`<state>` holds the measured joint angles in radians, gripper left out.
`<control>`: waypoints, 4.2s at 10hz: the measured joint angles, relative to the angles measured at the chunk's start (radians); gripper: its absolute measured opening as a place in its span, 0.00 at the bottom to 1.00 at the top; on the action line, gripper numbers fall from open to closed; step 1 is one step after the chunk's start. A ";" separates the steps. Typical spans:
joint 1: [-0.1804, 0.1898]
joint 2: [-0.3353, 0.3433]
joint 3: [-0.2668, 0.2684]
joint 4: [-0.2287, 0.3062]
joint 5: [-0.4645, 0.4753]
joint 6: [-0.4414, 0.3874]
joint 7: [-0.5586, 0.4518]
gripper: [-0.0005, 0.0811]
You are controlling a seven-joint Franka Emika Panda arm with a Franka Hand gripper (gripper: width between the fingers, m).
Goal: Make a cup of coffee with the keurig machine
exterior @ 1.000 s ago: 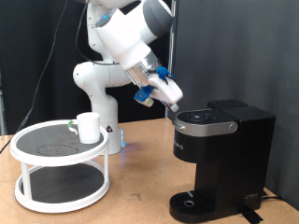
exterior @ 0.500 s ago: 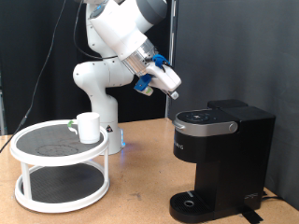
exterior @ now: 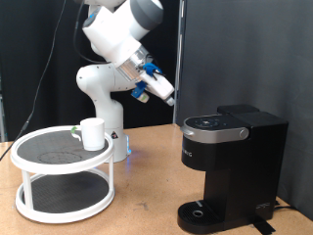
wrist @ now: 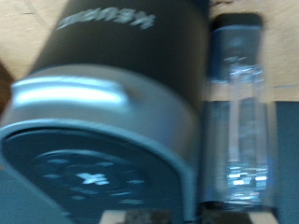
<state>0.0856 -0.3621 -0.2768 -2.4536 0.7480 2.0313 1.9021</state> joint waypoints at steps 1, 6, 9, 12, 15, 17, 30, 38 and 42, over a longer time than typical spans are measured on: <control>-0.016 -0.020 -0.012 -0.014 -0.046 -0.039 -0.011 0.01; -0.058 -0.109 -0.040 -0.085 -0.112 -0.131 -0.072 0.01; -0.085 -0.149 -0.085 -0.081 -0.197 -0.329 -0.085 0.01; -0.145 -0.244 -0.104 -0.112 -0.276 -0.333 -0.158 0.01; -0.195 -0.316 -0.151 -0.122 -0.328 -0.407 -0.187 0.01; -0.197 -0.317 -0.148 -0.128 -0.327 -0.382 -0.182 0.01; -0.429 -0.348 -0.319 -0.128 -0.518 -0.462 -0.178 0.01; -0.368 -0.181 -0.326 -0.034 -0.458 -0.387 -0.269 0.01; -0.366 -0.172 -0.325 -0.060 -0.455 -0.310 -0.327 0.01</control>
<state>-0.2801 -0.5345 -0.6022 -2.5132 0.2931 1.7217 1.5755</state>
